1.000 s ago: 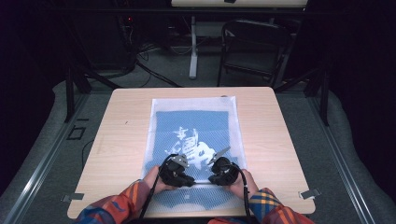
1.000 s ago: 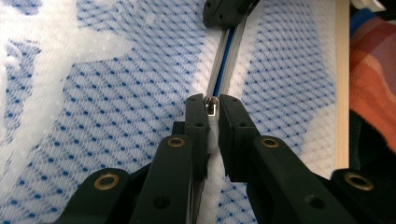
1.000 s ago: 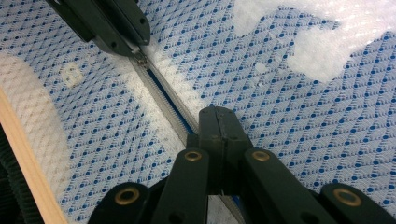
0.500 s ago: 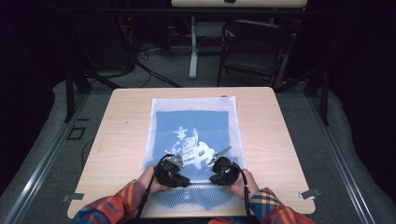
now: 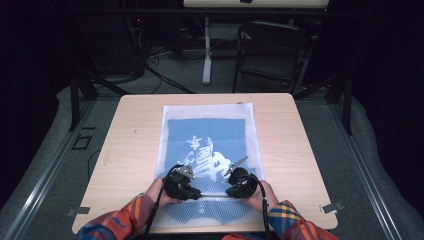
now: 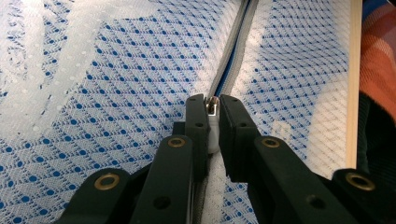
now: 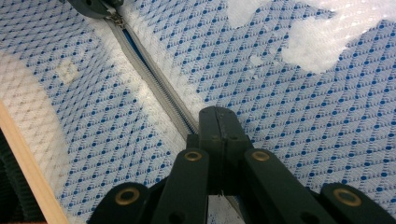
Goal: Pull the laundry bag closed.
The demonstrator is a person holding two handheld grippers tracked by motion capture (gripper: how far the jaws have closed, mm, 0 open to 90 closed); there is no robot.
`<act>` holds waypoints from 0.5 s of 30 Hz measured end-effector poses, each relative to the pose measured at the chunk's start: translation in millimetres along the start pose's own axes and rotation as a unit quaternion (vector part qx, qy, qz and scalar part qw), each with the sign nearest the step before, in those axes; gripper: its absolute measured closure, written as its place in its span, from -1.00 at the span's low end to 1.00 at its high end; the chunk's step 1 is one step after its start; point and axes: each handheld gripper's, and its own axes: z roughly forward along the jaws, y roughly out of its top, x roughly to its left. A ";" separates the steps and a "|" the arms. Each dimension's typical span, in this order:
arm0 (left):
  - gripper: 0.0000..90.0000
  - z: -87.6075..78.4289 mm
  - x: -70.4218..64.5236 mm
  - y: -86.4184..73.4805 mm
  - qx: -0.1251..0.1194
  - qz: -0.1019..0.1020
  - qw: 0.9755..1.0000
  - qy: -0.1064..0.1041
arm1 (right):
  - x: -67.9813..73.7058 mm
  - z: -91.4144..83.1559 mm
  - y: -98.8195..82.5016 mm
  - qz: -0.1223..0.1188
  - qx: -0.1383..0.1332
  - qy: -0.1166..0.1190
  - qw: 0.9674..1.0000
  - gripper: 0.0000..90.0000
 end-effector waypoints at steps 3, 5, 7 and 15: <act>0.84 3.0 -1.5 4.1 0.005 0.008 1.000 0.005 | -2.2 -2.3 -1.8 0.006 0.007 -0.006 1.000 1.00; 0.84 4.2 -1.3 5.9 0.006 0.010 1.000 -0.001 | -3.5 -3.5 -3.1 0.007 0.009 -0.007 1.000 1.00; 0.84 4.9 -1.5 6.4 0.007 0.009 1.000 0.001 | -4.3 -4.1 -3.7 0.007 0.011 -0.006 1.000 1.00; 0.83 5.1 0.3 7.1 0.008 0.006 1.000 -0.005 | 12.1 -9.1 6.2 -0.029 -0.036 0.016 0.999 0.99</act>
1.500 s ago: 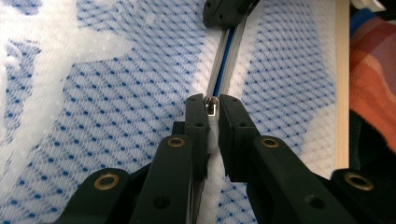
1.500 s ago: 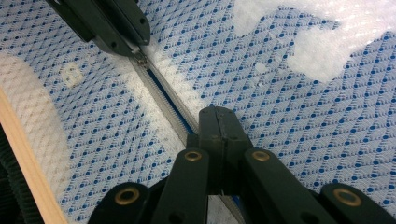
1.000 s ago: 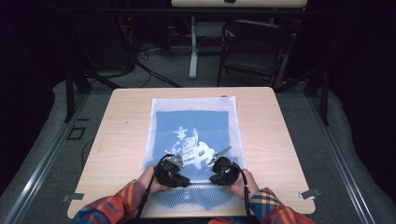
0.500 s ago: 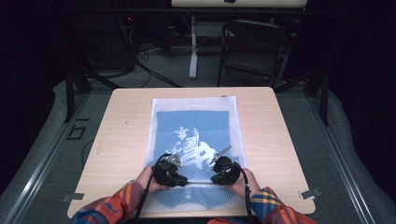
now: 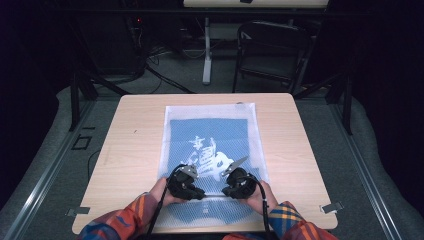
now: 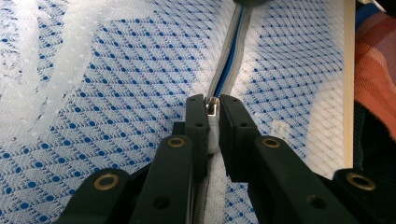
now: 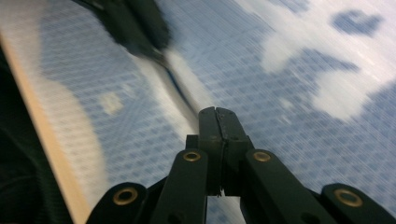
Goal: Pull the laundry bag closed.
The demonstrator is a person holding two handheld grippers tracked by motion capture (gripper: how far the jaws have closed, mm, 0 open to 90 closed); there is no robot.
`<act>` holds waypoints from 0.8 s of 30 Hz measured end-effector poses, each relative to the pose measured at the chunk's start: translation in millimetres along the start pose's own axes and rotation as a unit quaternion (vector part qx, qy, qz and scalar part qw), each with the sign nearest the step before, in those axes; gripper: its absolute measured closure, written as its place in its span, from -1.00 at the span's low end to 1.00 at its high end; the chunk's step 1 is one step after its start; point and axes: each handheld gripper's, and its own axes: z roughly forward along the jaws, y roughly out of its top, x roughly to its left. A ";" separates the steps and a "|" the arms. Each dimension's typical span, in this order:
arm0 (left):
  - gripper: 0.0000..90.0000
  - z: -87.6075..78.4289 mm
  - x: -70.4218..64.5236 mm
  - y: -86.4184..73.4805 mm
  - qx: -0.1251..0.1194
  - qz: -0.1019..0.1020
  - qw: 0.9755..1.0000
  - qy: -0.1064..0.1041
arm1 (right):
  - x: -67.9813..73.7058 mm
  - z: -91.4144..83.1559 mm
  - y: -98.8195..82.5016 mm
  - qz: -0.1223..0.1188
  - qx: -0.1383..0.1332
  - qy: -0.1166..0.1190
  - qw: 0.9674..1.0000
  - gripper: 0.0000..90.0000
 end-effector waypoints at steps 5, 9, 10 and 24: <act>0.83 0.1 -1.3 0.7 0.002 0.002 1.000 0.005 | 10.7 12.6 3.7 -0.017 0.013 0.017 1.000 0.96; 0.83 1.0 -1.9 0.8 -0.002 0.001 1.000 -0.001 | 9.7 18.4 1.5 -0.014 0.029 0.012 0.999 1.00; 0.83 0.9 -1.8 0.9 -0.001 0.002 1.000 -0.002 | 8.8 18.6 1.0 -0.009 0.028 0.015 0.999 1.00; 0.84 -8.5 1.4 -7.7 0.009 -0.008 1.000 -0.003 | 2.6 16.1 -4.9 0.022 0.024 0.028 0.999 1.00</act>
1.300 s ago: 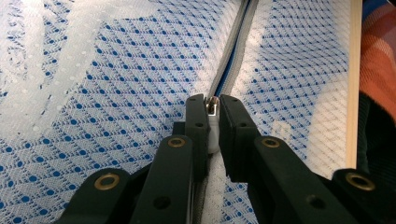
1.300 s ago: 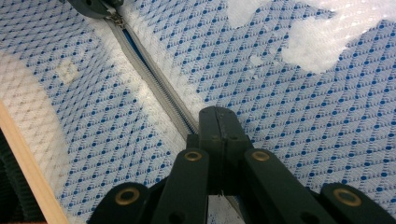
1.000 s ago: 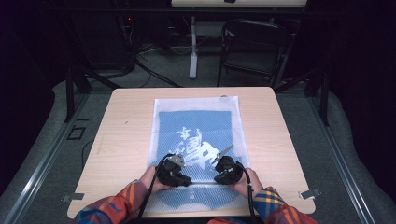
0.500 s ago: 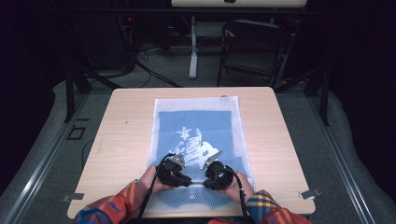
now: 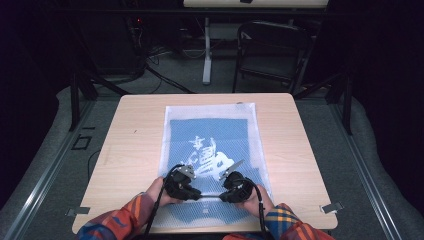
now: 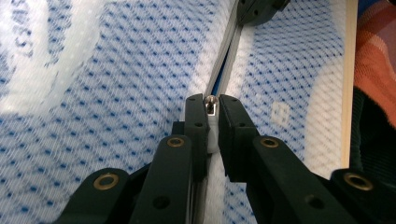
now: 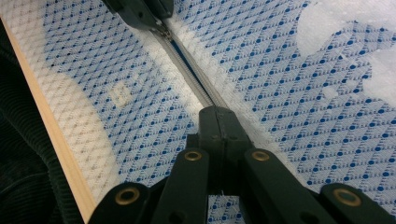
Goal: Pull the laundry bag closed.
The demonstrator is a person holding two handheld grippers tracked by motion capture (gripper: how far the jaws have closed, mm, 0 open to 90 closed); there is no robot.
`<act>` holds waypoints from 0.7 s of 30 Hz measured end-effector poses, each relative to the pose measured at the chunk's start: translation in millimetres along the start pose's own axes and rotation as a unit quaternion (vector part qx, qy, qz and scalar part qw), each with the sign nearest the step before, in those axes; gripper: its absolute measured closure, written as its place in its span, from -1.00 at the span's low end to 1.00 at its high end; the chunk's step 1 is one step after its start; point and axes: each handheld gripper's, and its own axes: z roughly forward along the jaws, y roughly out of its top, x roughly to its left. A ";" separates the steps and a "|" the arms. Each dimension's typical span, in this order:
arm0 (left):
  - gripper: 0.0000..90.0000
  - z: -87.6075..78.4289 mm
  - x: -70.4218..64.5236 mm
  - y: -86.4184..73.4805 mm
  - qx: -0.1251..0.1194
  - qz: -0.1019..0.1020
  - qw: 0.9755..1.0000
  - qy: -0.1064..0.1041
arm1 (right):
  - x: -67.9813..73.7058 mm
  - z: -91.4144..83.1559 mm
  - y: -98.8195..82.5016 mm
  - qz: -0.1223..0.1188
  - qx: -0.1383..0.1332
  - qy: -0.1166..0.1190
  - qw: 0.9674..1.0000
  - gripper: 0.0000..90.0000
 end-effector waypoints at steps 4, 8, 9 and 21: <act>0.84 -3.4 0.6 -3.3 0.000 -0.007 1.000 0.000 | -0.1 -0.1 0.1 0.000 0.001 0.000 1.000 1.00; 0.84 -6.3 1.3 -6.5 0.007 -0.003 1.000 0.006 | -0.3 -0.1 -0.2 0.002 0.000 0.002 1.000 1.00; 0.84 -6.5 1.1 -7.2 0.003 -0.010 1.000 0.002 | -0.5 -0.2 -0.4 0.002 0.000 0.002 1.000 1.00; 0.84 -16.8 5.2 -19.9 0.006 -0.019 1.000 0.010 | -0.3 -0.9 -0.5 0.003 0.004 -0.001 1.000 1.00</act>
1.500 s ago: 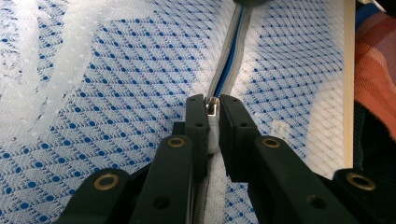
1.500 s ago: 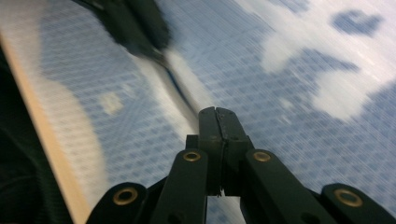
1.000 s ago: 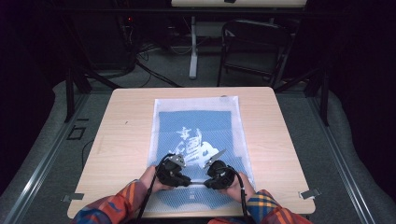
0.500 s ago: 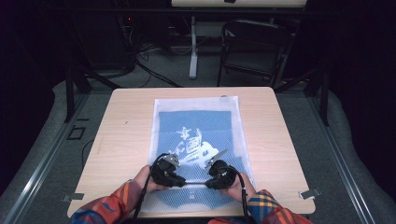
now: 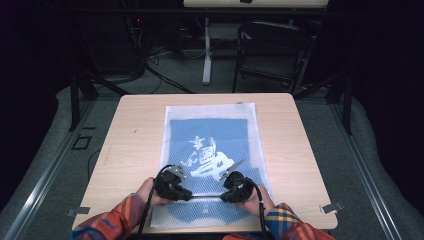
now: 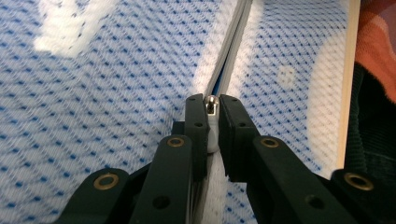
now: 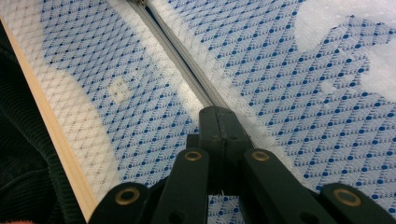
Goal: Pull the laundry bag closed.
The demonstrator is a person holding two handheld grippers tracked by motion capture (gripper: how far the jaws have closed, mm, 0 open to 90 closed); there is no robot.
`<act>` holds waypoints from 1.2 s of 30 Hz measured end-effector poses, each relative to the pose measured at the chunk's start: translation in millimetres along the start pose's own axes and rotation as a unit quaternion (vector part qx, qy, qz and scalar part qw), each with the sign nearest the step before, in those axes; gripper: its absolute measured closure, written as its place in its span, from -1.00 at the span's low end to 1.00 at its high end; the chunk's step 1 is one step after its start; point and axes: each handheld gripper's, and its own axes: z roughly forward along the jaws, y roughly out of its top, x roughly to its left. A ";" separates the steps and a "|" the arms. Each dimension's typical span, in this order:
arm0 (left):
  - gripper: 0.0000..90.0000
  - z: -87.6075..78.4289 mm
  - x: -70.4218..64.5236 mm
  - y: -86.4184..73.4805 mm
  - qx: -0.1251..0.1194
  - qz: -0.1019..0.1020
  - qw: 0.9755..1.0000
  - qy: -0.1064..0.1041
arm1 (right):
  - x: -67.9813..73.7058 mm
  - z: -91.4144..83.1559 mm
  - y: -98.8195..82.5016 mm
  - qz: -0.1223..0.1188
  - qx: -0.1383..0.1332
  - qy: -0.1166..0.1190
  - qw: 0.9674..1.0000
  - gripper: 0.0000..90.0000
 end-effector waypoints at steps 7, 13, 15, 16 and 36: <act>0.84 2.5 1.1 0.7 -0.001 0.002 1.000 -0.003 | 3.3 -1.0 3.8 -0.030 0.012 -0.013 0.999 0.96; 0.83 3.2 4.0 -0.5 -0.010 -0.002 1.000 -0.014 | -5.0 -13.8 8.2 -0.027 -0.021 -0.052 0.998 0.94; 0.83 4.0 3.8 -0.2 -0.014 -0.002 1.000 -0.012 | -10.1 -10.1 5.9 -0.019 -0.011 -0.057 0.998 0.96; 0.83 3.7 3.4 0.2 -0.011 0.000 1.000 -0.004 | -12.6 -8.3 5.0 -0.023 0.002 -0.060 0.998 0.98; 0.84 12.2 -2.0 10.9 -0.018 0.001 1.000 0.013 | -23.0 -13.3 -2.1 0.015 0.023 -0.067 0.997 1.00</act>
